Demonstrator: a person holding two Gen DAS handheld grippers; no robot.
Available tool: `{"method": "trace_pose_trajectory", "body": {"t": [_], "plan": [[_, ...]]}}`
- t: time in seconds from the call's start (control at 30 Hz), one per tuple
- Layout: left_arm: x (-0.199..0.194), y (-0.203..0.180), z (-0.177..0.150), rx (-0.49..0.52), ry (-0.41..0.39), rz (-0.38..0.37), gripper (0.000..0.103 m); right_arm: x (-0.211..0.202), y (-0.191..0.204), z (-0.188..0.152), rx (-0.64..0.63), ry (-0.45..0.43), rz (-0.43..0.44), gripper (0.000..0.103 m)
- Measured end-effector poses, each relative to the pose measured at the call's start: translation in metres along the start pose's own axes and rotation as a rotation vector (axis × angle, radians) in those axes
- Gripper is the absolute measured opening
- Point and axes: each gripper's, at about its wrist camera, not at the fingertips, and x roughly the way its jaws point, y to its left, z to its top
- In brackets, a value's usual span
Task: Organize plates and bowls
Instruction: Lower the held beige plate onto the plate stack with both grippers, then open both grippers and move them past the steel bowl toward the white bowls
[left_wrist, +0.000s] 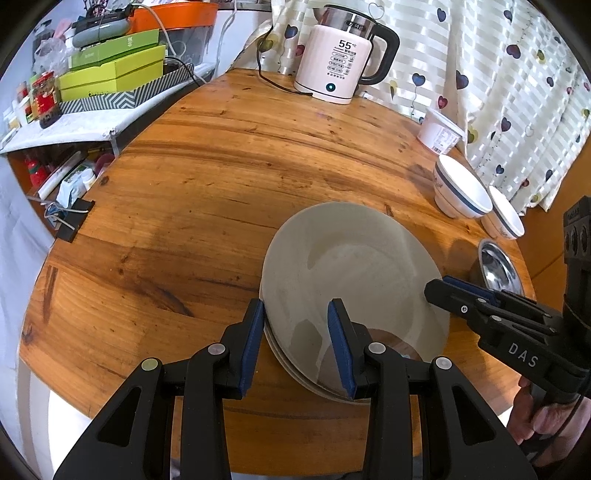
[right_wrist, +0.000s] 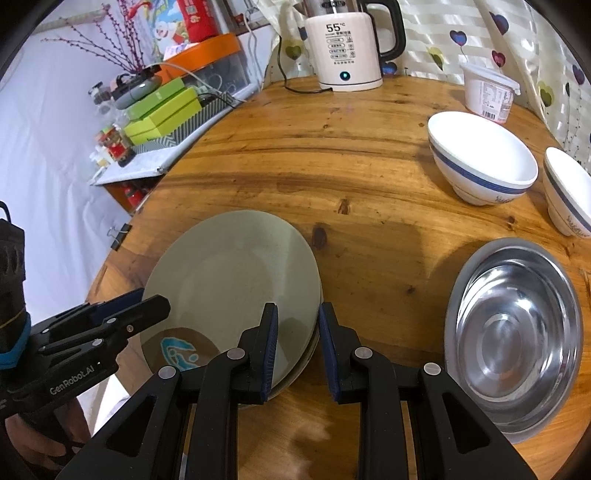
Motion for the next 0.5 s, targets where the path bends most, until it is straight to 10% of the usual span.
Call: {"method": "trace_pose_trajectory", "body": {"t": [0.5], "plan": [[-0.014, 0.011, 0.011, -0.035, -0.038, -0.012, 0.037, -0.028, -0.015, 0.006, 0.018, -0.048, 0.055, 0.023]]}}
